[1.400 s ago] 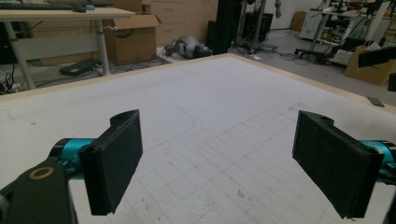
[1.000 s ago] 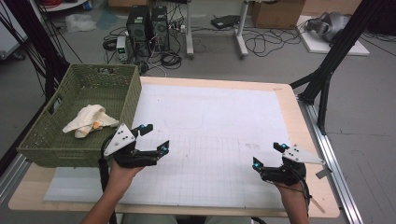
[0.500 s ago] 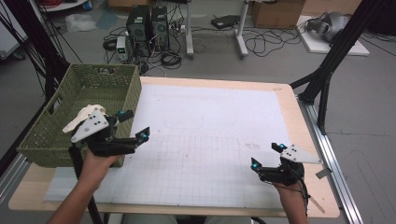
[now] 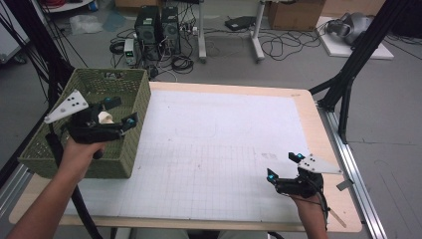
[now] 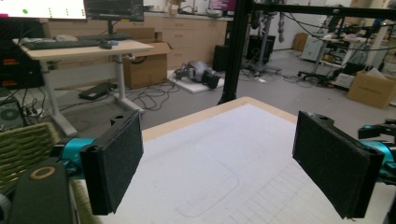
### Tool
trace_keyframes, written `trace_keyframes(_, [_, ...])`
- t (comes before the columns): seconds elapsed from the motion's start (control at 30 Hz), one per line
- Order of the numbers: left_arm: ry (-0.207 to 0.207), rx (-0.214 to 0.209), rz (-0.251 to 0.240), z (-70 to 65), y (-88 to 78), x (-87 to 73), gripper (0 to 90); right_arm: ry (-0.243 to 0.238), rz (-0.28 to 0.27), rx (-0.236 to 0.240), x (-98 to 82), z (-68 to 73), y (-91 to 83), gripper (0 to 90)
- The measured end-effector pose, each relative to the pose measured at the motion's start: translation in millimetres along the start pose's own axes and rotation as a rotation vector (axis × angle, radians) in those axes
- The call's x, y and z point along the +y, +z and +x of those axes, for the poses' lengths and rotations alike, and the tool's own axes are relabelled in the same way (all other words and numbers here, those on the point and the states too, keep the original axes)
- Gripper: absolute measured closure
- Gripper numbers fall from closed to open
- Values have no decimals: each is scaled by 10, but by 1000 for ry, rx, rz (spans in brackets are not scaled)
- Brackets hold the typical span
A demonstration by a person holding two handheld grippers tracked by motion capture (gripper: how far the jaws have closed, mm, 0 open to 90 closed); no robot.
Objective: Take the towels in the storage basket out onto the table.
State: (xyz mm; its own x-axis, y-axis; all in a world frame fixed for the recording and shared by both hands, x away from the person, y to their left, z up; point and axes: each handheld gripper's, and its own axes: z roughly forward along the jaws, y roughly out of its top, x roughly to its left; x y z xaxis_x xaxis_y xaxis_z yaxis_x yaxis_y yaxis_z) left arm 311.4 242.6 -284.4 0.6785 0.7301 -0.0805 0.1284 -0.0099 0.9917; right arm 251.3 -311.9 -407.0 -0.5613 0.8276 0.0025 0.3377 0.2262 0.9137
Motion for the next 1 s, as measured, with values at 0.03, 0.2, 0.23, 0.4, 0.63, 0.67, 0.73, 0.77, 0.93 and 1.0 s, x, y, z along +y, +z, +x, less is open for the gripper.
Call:
trace_keyframes(0.03, [6, 11, 3, 48, -4, 11, 166, 1, 1, 1, -1, 1, 3, 43])
trace_keyframes(0.2, [-3, 60, 11, 309, -35, 27, 167, 2, 8, 0, -2, 2, 1, 43])
trace_keyframes(0.23, [-17, 91, 24, 435, -44, 9, 166, 1, 7, 0, -2, 2, 1, 43])
trace_keyframes(0.4, [-46, 162, 87, 720, -47, -83, 170, -1, 10, -1, -7, 0, 3, 44])
trace_keyframes(0.63, [-81, 268, 242, 1117, -13, -298, 179, -1, 24, 3, -15, 7, 31, 43])
trace_keyframes(0.67, [-98, 287, 272, 1193, -2, -348, 179, -2, 24, 3, -16, 6, 33, 43])
trace_keyframes(0.73, [-108, 303, 316, 1253, 28, -399, 180, -5, 24, 0, -19, 2, 38, 43])
trace_keyframes(0.77, [-108, 303, 316, 1253, 28, -399, 180, -4, 24, 0, -19, 1, 41, 43])
trace_keyframes(0.93, [-126, 350, 423, 1388, 116, -547, 192, -3, 30, 4, -25, 4, 48, 44])
trace_keyframes(1.0, [-133, 377, 463, 1437, 136, -627, 191, -2, 30, 4, -25, 3, 46, 44])
